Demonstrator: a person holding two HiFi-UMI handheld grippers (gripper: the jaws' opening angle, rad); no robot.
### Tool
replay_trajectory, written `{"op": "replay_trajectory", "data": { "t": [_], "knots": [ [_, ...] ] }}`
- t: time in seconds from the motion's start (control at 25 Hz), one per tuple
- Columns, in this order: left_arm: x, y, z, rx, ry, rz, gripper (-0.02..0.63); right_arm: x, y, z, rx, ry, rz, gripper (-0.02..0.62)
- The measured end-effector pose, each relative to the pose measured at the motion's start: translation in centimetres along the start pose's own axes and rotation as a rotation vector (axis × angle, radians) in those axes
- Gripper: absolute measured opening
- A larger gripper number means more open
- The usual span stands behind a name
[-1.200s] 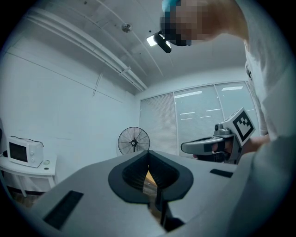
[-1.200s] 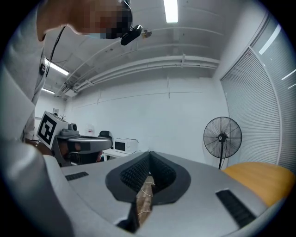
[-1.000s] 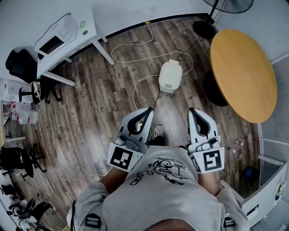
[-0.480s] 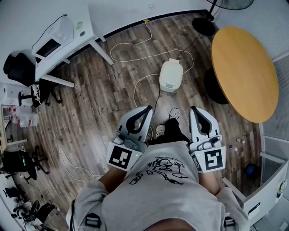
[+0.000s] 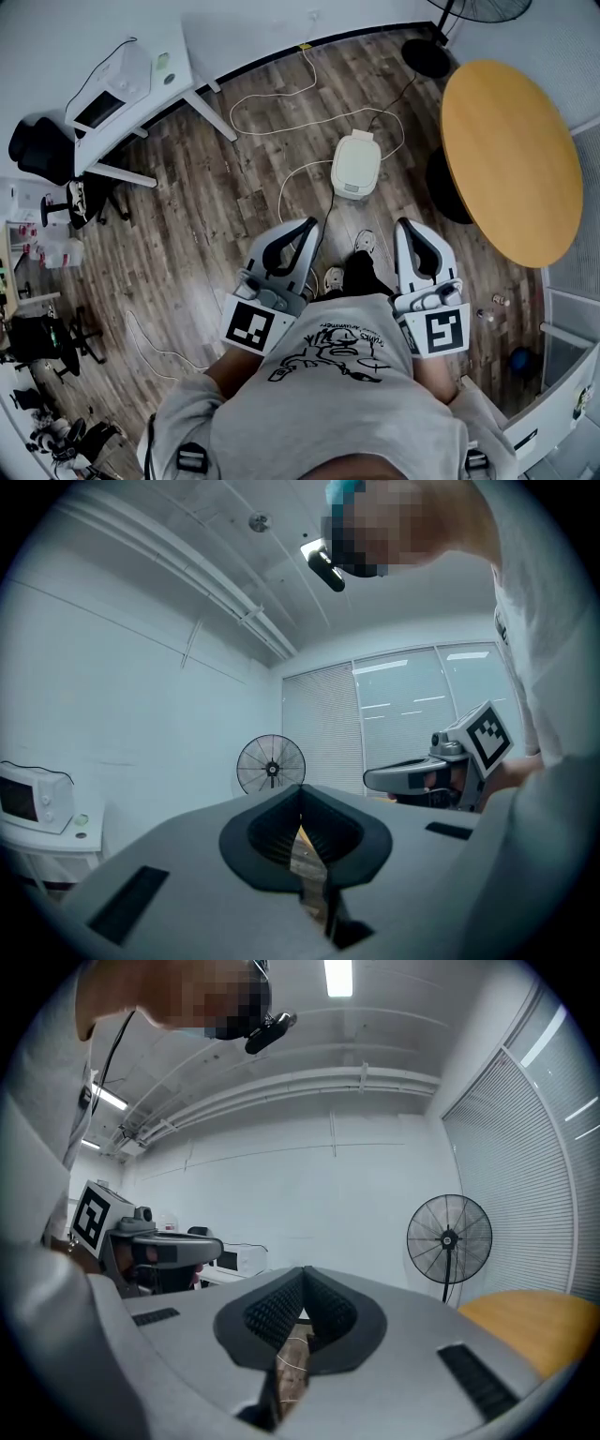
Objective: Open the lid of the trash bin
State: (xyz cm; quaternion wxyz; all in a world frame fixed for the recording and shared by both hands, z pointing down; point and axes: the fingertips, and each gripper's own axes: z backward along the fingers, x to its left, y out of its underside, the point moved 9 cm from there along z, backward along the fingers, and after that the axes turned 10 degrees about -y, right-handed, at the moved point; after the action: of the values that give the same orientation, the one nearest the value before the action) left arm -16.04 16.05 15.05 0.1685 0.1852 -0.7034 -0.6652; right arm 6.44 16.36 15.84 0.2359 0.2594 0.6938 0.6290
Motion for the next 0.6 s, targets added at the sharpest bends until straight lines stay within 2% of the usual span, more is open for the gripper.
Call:
{"op": "replay_trajectory", "data": {
  "t": [0.6],
  "knots": [
    [-0.1,-1.2,-12.5,0.011,-0.006,-0.007,0.015,-12.0,-0.4,-4.2,-0.007,0.011,-0.016,0.006]
  ]
}}
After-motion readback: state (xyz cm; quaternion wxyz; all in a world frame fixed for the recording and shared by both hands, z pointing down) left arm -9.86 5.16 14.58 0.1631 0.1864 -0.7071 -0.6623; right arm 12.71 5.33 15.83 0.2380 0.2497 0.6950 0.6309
